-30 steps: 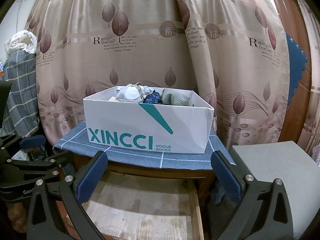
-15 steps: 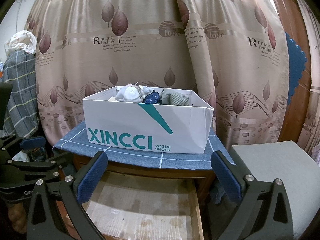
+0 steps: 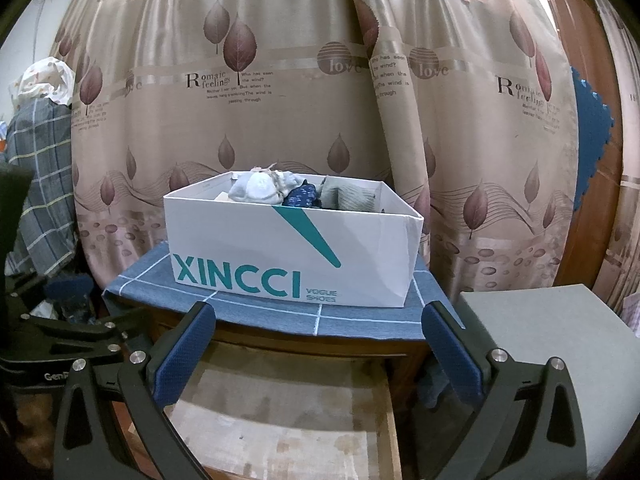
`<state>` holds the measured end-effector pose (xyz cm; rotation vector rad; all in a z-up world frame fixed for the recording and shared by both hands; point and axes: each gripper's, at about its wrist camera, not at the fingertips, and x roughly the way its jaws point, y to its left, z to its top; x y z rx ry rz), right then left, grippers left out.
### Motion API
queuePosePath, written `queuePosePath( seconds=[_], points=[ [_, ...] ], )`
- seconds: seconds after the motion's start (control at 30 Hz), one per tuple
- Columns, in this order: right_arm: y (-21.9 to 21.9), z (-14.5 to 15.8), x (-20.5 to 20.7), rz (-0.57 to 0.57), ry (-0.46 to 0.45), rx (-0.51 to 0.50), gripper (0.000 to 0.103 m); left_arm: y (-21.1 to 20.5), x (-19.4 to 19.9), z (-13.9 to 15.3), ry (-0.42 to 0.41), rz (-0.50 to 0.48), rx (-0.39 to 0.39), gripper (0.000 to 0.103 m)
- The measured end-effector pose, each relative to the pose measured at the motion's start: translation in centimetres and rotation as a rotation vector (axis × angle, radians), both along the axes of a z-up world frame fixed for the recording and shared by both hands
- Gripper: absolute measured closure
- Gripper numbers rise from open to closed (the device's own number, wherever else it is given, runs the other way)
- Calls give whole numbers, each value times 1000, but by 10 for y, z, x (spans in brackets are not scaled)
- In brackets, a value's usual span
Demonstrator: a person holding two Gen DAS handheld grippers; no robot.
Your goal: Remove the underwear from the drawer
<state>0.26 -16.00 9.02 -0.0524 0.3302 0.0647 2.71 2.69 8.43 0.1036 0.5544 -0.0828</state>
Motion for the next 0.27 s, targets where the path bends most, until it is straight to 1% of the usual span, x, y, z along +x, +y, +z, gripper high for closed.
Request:
queuePosePath(
  seconds=[0.07, 0.17, 0.23, 0.27],
  points=[
    [-4, 0, -1, -7, -2, -3, 1, 0, -4, 5, -25, 0, -2, 13],
    [-14, 2, -4, -21, -8, 2, 1, -2, -4, 9, -27, 0, 8, 13],
    [-27, 5, -4, -31, 13, 12, 1, -2, -4, 11, -19, 2, 12, 13],
    [-37, 9, -3, -39, 36, 37, 1, -2, -2, 11, -3, -1, 14, 13]
  ],
)
